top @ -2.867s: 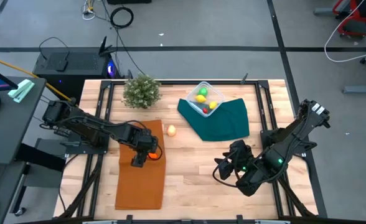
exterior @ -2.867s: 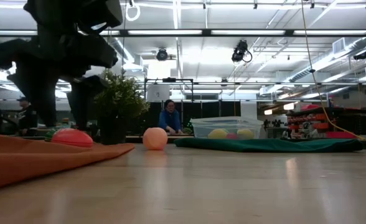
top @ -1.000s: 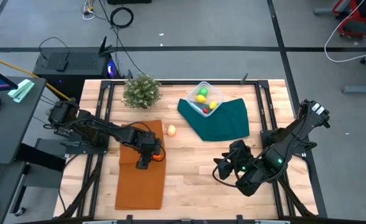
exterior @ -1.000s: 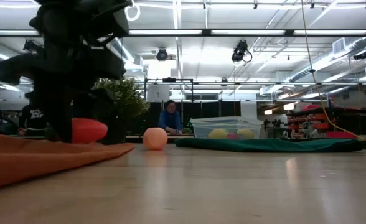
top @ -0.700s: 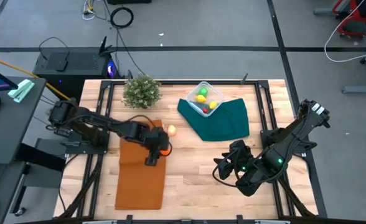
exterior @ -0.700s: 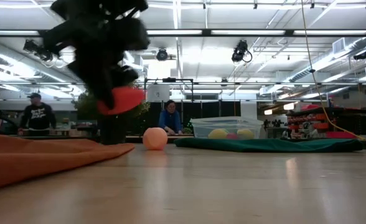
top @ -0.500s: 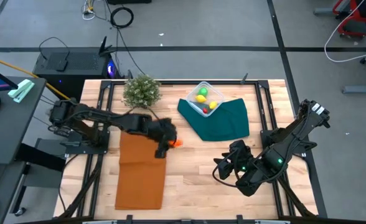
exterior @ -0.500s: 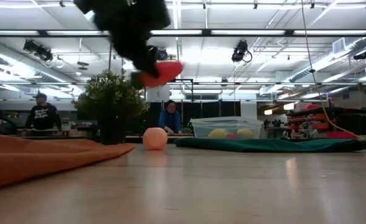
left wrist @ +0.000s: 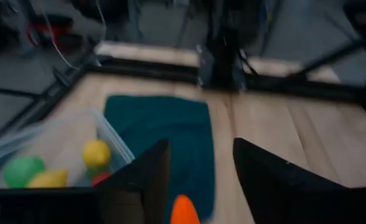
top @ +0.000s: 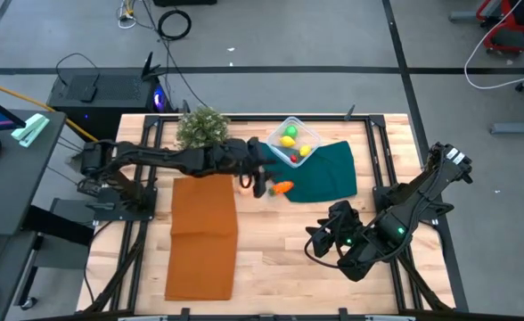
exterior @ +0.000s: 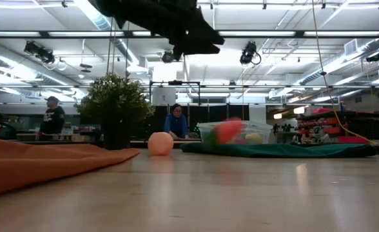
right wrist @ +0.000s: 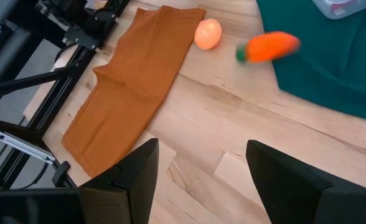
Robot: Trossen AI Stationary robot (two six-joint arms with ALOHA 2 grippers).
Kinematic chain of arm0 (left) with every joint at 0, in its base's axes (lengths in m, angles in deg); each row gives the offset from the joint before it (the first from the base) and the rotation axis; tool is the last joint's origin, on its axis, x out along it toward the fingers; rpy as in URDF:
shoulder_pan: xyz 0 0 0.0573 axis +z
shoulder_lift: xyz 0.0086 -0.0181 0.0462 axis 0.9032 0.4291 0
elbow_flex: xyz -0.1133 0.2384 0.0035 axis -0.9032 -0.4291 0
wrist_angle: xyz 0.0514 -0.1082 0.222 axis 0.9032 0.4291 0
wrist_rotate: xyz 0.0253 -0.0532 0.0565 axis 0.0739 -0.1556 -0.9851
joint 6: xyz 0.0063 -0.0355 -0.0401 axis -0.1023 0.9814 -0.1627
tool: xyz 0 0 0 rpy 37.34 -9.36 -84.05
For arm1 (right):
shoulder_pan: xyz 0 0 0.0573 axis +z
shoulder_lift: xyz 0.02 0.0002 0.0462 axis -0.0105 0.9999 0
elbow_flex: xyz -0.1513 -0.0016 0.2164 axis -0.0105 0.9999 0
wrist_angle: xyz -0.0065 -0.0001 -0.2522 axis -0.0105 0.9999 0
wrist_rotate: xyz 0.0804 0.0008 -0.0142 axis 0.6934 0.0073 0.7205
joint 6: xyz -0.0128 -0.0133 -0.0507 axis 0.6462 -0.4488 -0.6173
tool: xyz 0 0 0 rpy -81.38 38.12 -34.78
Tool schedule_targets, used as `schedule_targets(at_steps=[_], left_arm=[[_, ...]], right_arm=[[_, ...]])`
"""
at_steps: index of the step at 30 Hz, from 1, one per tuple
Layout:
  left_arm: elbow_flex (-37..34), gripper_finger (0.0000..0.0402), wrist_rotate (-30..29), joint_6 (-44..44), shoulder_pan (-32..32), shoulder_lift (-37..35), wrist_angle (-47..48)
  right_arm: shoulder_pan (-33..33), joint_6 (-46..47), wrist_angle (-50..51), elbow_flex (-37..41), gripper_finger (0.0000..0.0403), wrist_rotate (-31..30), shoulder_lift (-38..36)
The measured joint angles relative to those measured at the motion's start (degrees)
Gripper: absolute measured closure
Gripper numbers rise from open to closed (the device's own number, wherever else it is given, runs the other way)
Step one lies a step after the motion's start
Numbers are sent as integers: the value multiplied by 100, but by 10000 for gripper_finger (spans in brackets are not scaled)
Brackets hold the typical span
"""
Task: Pick and placing Produce into tupperware
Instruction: Put the peach into the transparent bin
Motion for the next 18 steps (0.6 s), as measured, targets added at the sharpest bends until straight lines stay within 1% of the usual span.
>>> schedule_targets(at_steps=[4, 9, 13, 18], left_arm=[[-2, 265, -17, 263, 149, 282, -681], [-8, 311, 81, 524, 227, 515, -589], [-11, 335, 143, 538, 195, 645, -626], [-11, 353, 155, 536, 165, 649, -623]], right_arm=[[0, 11, -25, 1, 194, -66, 2], [0, 15, -50, 1, 194, -64, 2], [0, 4, -38, -1, 194, -62, 2], [0, -22, -35, 0, 194, -55, 2]])
